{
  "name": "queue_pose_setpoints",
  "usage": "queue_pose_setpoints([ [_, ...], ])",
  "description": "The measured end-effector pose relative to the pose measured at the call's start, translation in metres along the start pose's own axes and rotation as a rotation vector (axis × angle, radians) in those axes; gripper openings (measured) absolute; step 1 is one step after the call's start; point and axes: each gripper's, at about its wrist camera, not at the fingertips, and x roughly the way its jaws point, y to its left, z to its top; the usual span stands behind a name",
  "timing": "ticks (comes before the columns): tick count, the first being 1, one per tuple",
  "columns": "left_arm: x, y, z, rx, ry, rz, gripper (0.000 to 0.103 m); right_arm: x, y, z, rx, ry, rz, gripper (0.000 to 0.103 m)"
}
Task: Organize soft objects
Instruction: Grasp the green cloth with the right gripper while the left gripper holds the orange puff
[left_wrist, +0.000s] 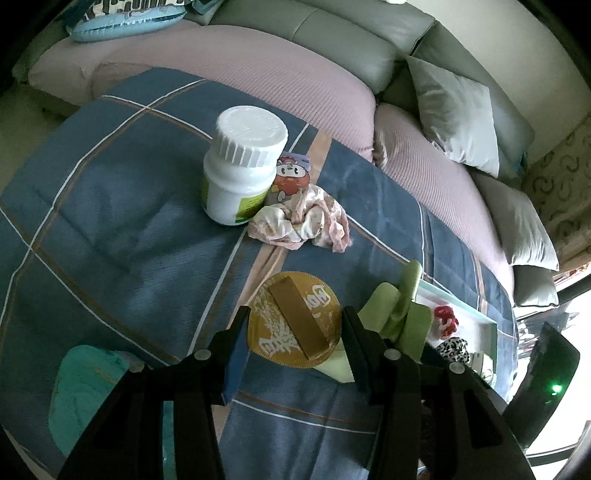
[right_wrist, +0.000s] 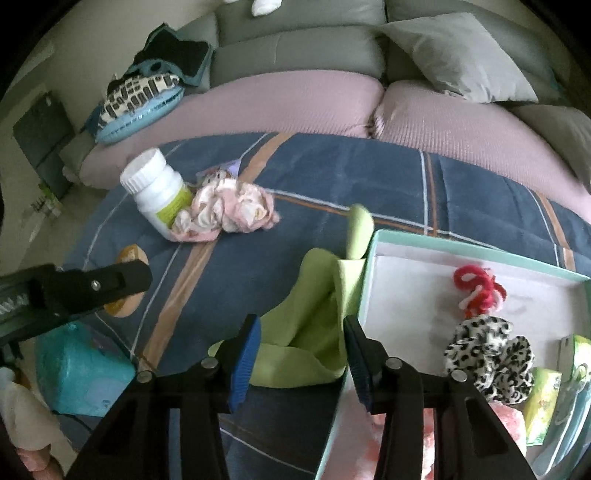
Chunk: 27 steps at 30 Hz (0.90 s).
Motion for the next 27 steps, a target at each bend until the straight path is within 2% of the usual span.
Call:
queue_pose_setpoints([
  [11,-0.002,0.004,0.002,-0.020,-0.001,-0.021,0.050,0.006,0.019,-0.002,-0.080,0.013,-0.037,0.048],
  [19,-0.002,0.007,0.002,-0.031,0.001,-0.038,0.050,0.025,0.025,-0.005,-0.103,0.086,-0.077,0.049],
  [24,-0.003,0.008,0.002,-0.038,0.002,-0.046,0.050,0.034,0.030,-0.008,-0.129,0.116,-0.084,0.051],
  [27,-0.002,0.009,0.002,-0.039,0.005,-0.049,0.050,0.036,0.032,-0.008,-0.128,0.118,-0.069,0.058],
])
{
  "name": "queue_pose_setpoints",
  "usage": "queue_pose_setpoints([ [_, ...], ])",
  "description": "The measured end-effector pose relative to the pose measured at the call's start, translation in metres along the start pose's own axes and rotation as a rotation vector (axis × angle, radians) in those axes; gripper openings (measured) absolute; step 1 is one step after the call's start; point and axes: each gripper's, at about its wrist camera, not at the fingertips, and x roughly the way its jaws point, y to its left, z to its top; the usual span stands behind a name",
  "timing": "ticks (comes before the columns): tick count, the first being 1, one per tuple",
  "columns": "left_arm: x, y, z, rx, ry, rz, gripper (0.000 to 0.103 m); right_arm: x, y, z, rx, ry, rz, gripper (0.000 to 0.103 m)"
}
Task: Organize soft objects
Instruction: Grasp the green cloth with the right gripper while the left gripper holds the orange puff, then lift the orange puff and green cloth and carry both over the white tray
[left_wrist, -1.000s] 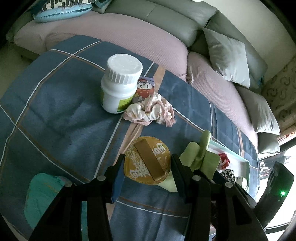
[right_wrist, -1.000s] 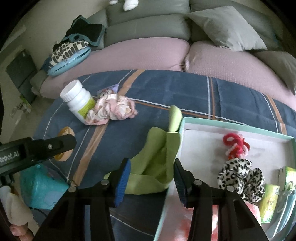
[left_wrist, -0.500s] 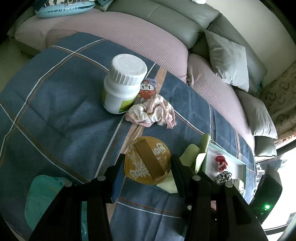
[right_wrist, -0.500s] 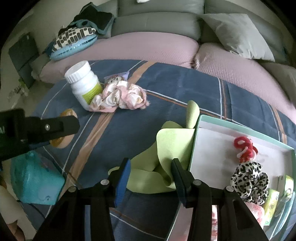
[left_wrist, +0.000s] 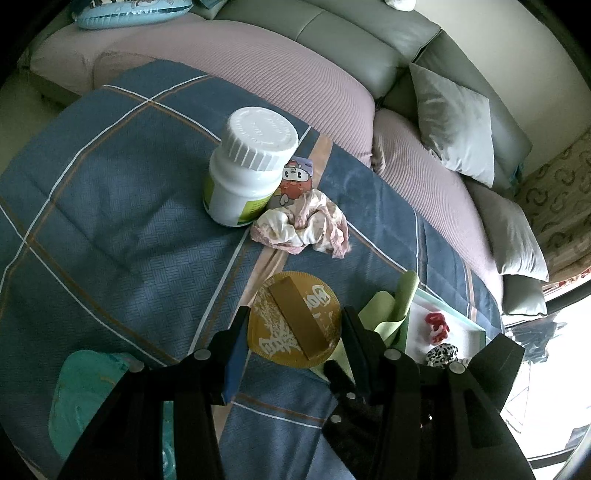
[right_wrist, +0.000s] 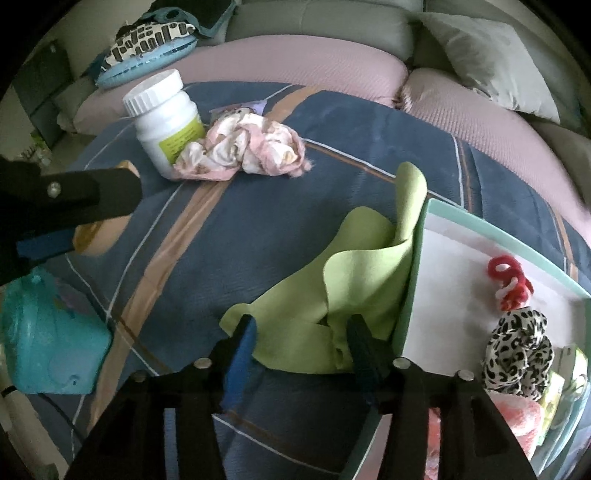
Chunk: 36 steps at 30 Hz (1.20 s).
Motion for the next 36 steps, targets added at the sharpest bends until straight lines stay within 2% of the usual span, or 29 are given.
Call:
queue_pose_setpoints([
  [9,0.000,0.000,0.000,0.001,0.002,-0.001,0.050,0.005,0.011,-0.003,-0.055,-0.004,-0.062,0.056],
  [14,0.000,0.000,0.000,0.004,0.002,0.001,0.050,0.003,-0.001,-0.004,0.001,-0.010,-0.070,0.024],
  [16,0.000,0.000,0.000,0.006,0.003,0.003,0.050,0.003,-0.006,-0.003,0.028,-0.013,-0.063,0.016],
  [20,0.001,-0.001,0.000,0.010,0.004,0.008,0.050,0.002,-0.013,-0.002,0.061,-0.018,-0.037,0.009],
  [28,0.001,-0.004,0.001,0.025,-0.002,0.016,0.050,-0.022,-0.025,-0.001,0.113,-0.072,0.005,0.006],
  [36,-0.005,-0.011,0.000,0.043,-0.024,0.006,0.050,-0.069,-0.043,-0.004,0.173,-0.194,0.048,0.006],
])
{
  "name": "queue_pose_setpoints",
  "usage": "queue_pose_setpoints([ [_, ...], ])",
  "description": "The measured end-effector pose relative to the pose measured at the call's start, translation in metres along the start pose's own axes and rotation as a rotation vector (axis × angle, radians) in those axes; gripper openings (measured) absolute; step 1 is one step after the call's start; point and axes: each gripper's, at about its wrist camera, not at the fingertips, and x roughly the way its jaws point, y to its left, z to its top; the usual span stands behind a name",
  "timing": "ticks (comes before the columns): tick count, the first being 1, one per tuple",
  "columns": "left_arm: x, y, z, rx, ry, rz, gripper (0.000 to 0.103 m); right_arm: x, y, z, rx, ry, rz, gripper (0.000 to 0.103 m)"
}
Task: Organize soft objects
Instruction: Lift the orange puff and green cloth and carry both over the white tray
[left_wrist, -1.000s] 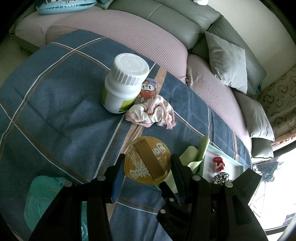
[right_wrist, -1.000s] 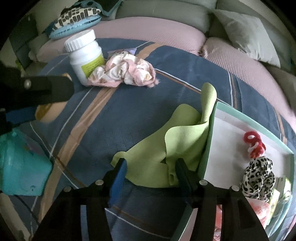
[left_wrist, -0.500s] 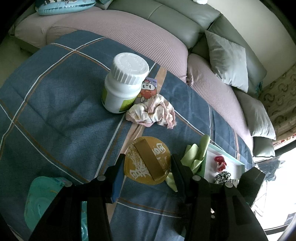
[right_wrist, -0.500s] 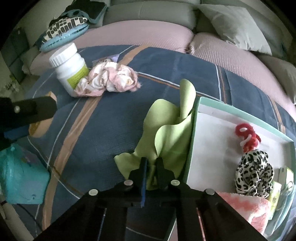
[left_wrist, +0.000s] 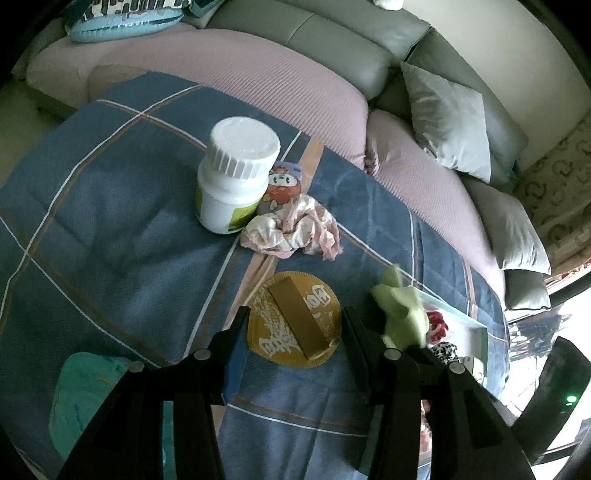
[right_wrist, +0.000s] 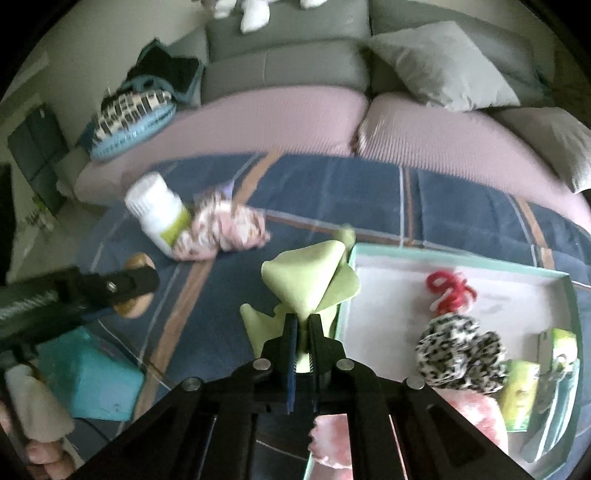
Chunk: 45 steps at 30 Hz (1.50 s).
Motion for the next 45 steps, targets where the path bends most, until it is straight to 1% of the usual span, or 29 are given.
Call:
queue_pose_setpoints([
  [9,-0.012,-0.013,0.000,0.033,-0.039,-0.020,0.050,-0.056,-0.017,0.012,0.050,-0.156,0.034,0.005],
  [13,-0.018,-0.021,-0.001,0.057,-0.053,-0.043,0.050,-0.077,-0.027,0.014,0.070,-0.211,0.035,0.005],
  [17,-0.020,-0.029,-0.002,0.076,-0.058,-0.050,0.050,-0.097,-0.039,0.015,0.099,-0.260,0.031,0.004],
  [21,-0.022,-0.040,-0.004,0.104,-0.060,-0.067,0.050,-0.126,-0.053,0.016,0.128,-0.335,0.016,0.004],
  [28,-0.021,-0.068,-0.008,0.173,-0.057,-0.086,0.050,-0.160,-0.087,0.012,0.208,-0.420,-0.039,0.004],
  [33,-0.017,-0.100,-0.013,0.262,-0.058,-0.107,0.050,-0.174,-0.116,0.008,0.273,-0.446,-0.077,0.004],
  [37,-0.001,-0.129,-0.017,0.314,-0.016,-0.185,0.050,-0.177,-0.142,0.004,0.329,-0.455,-0.091,0.004],
  [38,0.003,-0.134,-0.018,0.320,-0.009,-0.194,0.050,-0.176,-0.146,0.003,0.340,-0.455,-0.090,0.005],
  [42,0.022,-0.153,-0.021,0.363,0.018,-0.199,0.050,-0.170,-0.164,0.002,0.383,-0.443,-0.080,0.005],
  [45,0.041,-0.161,-0.023,0.375,0.049,-0.185,0.050,-0.161,-0.172,0.001,0.401,-0.423,-0.069,0.005],
])
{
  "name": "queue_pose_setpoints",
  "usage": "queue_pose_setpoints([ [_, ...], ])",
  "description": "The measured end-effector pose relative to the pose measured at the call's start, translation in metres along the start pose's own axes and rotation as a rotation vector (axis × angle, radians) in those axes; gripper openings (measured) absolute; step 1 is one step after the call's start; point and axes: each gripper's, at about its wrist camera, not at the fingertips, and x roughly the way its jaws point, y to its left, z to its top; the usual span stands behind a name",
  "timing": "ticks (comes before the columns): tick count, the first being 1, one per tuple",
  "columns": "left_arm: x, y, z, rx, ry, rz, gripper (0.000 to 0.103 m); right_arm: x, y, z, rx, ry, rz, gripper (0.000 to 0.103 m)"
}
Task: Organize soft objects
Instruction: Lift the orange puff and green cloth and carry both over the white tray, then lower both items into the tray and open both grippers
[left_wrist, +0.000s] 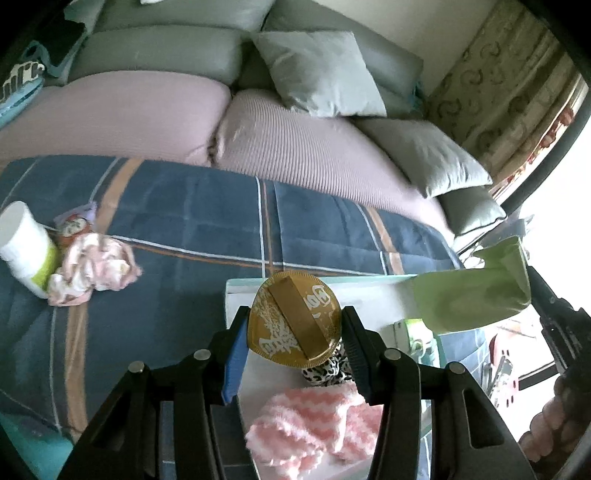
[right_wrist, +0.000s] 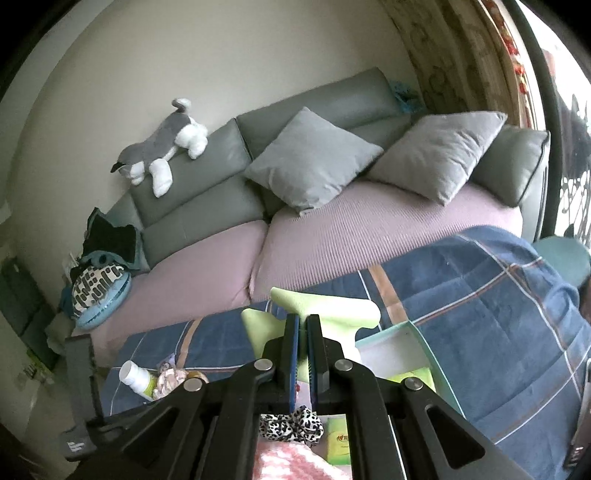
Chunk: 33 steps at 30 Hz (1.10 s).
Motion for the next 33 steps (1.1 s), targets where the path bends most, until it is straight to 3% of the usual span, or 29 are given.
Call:
queue_pose_setpoints([
  [13,0.049,0.000,-0.005,0.000,0.085,0.037,0.050,0.073,-0.006,-0.034,-0.038,0.224,-0.073,0.005],
  [25,0.063,-0.006,-0.013,0.028,0.131,0.050,0.050,0.116,-0.017,-0.066,-0.020,0.417,-0.112,0.005],
  [33,0.070,-0.002,-0.015,0.019,0.157,0.079,0.050,0.123,-0.024,-0.077,-0.002,0.473,-0.133,0.008],
])
